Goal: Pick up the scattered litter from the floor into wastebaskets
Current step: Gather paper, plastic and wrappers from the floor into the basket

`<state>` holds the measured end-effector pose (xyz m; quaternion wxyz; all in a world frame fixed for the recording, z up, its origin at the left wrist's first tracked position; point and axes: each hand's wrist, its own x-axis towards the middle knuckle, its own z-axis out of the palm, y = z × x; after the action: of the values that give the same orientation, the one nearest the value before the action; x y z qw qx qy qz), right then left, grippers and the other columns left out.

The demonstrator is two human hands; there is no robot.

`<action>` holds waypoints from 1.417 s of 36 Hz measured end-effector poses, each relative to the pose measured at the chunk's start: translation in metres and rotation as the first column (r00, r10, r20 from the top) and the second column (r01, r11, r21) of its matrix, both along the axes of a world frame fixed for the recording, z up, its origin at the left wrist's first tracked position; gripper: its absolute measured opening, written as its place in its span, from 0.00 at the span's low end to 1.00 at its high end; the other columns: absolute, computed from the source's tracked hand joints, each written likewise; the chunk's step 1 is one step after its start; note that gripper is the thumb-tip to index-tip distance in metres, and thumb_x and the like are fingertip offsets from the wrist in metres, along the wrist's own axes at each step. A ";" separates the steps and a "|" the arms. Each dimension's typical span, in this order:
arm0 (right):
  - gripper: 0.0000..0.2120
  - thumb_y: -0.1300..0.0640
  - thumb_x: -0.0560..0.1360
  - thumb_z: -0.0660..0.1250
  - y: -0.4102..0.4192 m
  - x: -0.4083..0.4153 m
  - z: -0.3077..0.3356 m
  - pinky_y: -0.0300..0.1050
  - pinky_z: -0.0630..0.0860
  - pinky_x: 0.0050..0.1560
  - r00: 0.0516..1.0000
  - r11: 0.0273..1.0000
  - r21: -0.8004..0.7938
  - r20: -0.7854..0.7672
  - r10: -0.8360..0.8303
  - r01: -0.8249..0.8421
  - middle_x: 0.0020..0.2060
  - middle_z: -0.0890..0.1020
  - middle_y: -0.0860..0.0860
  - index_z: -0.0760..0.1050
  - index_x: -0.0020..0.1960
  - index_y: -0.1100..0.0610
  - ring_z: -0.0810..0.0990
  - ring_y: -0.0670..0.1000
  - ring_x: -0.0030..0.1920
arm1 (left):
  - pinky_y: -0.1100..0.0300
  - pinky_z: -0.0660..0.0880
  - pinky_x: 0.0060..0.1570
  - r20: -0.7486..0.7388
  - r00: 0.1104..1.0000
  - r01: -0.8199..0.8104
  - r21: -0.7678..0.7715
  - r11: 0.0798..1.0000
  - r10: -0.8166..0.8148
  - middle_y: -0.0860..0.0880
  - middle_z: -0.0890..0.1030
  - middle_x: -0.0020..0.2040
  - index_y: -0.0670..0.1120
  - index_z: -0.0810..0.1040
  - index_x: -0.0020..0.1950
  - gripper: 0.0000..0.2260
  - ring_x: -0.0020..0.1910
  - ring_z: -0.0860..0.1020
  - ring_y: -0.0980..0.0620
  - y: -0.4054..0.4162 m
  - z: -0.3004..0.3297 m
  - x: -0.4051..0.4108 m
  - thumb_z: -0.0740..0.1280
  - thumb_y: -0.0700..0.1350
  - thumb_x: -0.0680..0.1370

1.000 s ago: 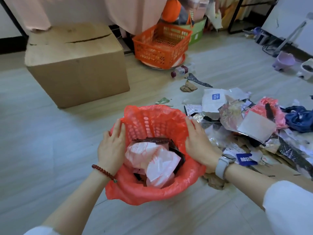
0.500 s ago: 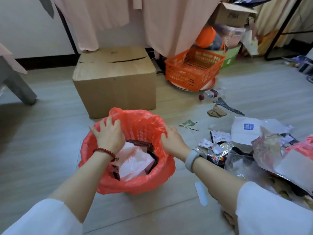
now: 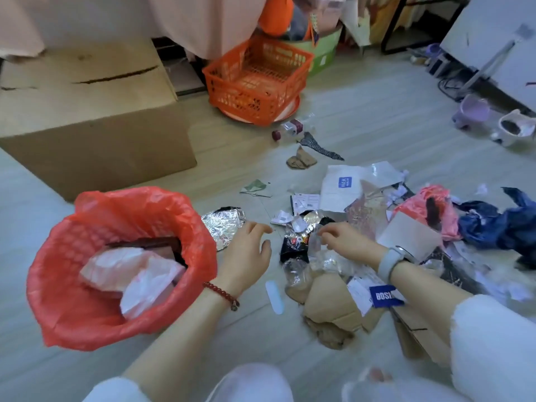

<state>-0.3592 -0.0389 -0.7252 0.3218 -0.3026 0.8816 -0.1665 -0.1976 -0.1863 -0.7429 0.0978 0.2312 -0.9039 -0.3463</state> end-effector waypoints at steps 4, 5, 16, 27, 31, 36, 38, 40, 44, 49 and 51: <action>0.15 0.61 0.79 0.55 0.034 -0.028 -0.046 0.56 0.75 0.55 1.000 1.000 -0.004 0.009 -0.004 0.004 0.54 0.81 0.58 0.75 0.61 0.59 0.80 0.58 0.52 | 0.55 0.68 0.61 0.308 0.947 0.063 0.094 0.994 -0.089 0.46 0.71 0.63 0.46 0.70 0.65 0.15 0.62 0.71 0.48 0.024 -0.054 -0.025 0.59 0.42 0.78; 0.15 0.61 0.79 0.55 0.040 -0.033 -0.057 0.54 0.74 0.57 1.000 1.000 -0.006 0.010 0.021 -0.021 0.56 0.80 0.57 0.74 0.62 0.59 0.79 0.58 0.54 | 0.56 0.67 0.62 0.361 0.928 0.058 0.103 0.993 -0.091 0.45 0.70 0.64 0.45 0.70 0.66 0.16 0.63 0.70 0.47 0.026 -0.066 -0.031 0.59 0.42 0.78; 0.31 0.54 0.77 0.60 0.065 -0.069 -0.149 0.61 0.56 0.71 0.867 0.902 0.093 -0.251 0.430 -0.421 0.75 0.52 0.57 0.51 0.75 0.52 0.51 0.60 0.74 | 0.51 0.63 0.67 0.652 0.753 0.024 0.104 0.994 -0.086 0.44 0.56 0.74 0.49 0.51 0.75 0.36 0.69 0.60 0.42 0.044 -0.151 -0.050 0.68 0.50 0.74; 0.44 0.33 0.70 0.60 0.040 -0.085 -0.205 0.70 0.56 0.68 0.832 0.789 0.375 -0.074 0.549 -0.487 0.75 0.36 0.53 0.35 0.73 0.40 0.37 0.65 0.73 | 0.41 0.44 0.71 0.717 0.576 0.648 -0.107 0.754 -0.393 0.53 0.27 0.70 0.62 0.34 0.72 0.46 0.74 0.35 0.42 0.041 -0.172 -0.049 0.68 0.59 0.71; 0.31 0.45 0.78 0.55 0.040 -0.079 -0.208 0.64 0.63 0.67 0.831 0.817 0.356 -0.163 0.531 -0.453 0.76 0.42 0.55 0.41 0.75 0.43 0.43 0.68 0.73 | 0.39 0.42 0.71 0.720 0.550 0.707 -0.130 0.696 -0.424 0.53 0.27 0.69 0.63 0.33 0.71 0.47 0.74 0.35 0.41 0.041 -0.193 -0.046 0.69 0.59 0.70; 0.34 0.66 0.76 0.54 0.042 -0.073 -0.189 0.55 0.75 0.47 0.884 0.908 0.195 -0.226 0.409 -0.371 0.71 0.62 0.59 0.41 0.76 0.52 0.70 0.63 0.63 | 0.41 0.44 0.72 0.697 0.568 0.692 -0.118 0.712 -0.437 0.50 0.38 0.76 0.59 0.41 0.75 0.42 0.74 0.37 0.41 0.035 -0.205 -0.047 0.69 0.54 0.72; 0.31 0.65 0.77 0.56 0.044 -0.074 -0.176 0.48 0.67 0.31 0.911 0.947 0.051 -0.261 0.320 -0.319 0.59 0.75 0.61 0.45 0.76 0.56 0.76 0.59 0.41 | 0.44 0.45 0.72 0.685 0.581 0.685 -0.120 0.718 -0.440 0.50 0.40 0.77 0.58 0.45 0.75 0.40 0.75 0.38 0.43 0.035 -0.205 -0.049 0.69 0.54 0.72; 0.29 0.62 0.78 0.56 0.045 -0.074 -0.165 0.47 0.65 0.29 0.938 0.962 -0.095 -0.265 0.223 -0.255 0.43 0.79 0.60 0.49 0.75 0.55 0.70 0.52 0.28 | 0.46 0.48 0.72 0.656 0.606 0.681 -0.136 0.720 -0.449 0.50 0.45 0.77 0.57 0.49 0.74 0.39 0.75 0.40 0.44 0.034 -0.206 -0.048 0.70 0.54 0.71; 0.26 0.56 0.79 0.59 0.044 -0.072 -0.145 0.57 0.76 0.45 0.998 0.911 -0.411 -0.036 -0.052 0.033 0.52 0.80 0.56 0.52 0.73 0.48 0.80 0.53 0.38 | 0.48 0.72 0.59 0.573 0.679 0.677 -0.247 0.694 -0.458 0.48 0.76 0.62 0.52 0.61 0.68 0.47 0.67 0.70 0.43 0.028 -0.211 -0.040 0.79 0.58 0.55; 0.27 0.61 0.78 0.61 0.040 -0.060 -0.138 0.28 0.76 0.38 0.931 0.795 -0.491 0.253 -0.261 0.356 0.54 0.76 0.48 0.53 0.72 0.51 0.80 0.36 0.37 | 0.58 0.77 0.39 0.455 0.785 0.592 -0.355 0.724 -0.420 0.52 0.79 0.40 0.50 0.62 0.69 0.51 0.45 0.80 0.48 0.032 -0.219 -0.028 0.81 0.55 0.51; 0.30 0.59 0.78 0.60 0.038 -0.052 -0.143 0.28 0.76 0.42 0.936 0.824 -0.451 0.231 -0.264 0.343 0.66 0.64 0.44 0.48 0.75 0.52 0.78 0.38 0.46 | 0.59 0.75 0.35 0.445 0.801 0.571 -0.371 0.732 -0.400 0.52 0.77 0.37 0.51 0.63 0.68 0.47 0.41 0.78 0.49 0.034 -0.220 -0.024 0.80 0.54 0.53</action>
<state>-0.4109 -0.0012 -0.8679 0.2740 -0.2146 0.8200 -0.4545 -0.2216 -0.1519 -0.9632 -0.0980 0.0059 -0.9923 -0.0756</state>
